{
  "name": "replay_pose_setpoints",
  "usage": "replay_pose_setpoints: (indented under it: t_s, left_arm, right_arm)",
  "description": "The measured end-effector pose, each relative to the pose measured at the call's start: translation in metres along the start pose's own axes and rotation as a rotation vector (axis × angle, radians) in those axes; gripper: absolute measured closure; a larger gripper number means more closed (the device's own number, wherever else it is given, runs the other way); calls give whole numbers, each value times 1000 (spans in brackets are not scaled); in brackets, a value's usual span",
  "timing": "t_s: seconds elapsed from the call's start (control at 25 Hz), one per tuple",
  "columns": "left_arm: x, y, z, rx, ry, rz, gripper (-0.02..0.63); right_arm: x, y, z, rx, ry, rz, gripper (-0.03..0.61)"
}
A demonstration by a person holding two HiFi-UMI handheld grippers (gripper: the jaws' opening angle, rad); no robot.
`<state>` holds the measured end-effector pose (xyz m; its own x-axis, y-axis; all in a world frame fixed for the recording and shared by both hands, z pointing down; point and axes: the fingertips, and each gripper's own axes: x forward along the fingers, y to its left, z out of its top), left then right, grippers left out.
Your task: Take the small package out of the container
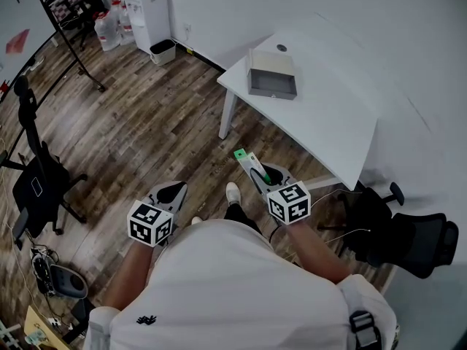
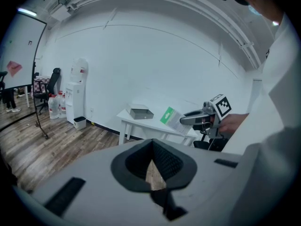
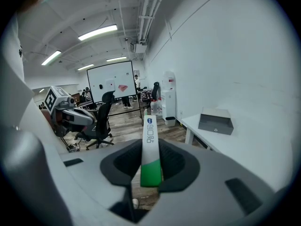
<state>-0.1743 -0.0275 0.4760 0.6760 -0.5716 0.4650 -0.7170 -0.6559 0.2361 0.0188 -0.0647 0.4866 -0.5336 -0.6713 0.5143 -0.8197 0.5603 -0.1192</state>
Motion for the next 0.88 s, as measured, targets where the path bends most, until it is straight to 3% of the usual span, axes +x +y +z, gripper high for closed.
replay_pose_setpoints:
  t_s: [0.52,0.88]
  left_arm:
    - [-15,9,-18,-42,16,45,607]
    - [-6,25,-8,-63,0,72,606]
  right_arm:
    - [11,10,-5,-18,20,40,486]
    - [27,0,6,-29,24,62,486]
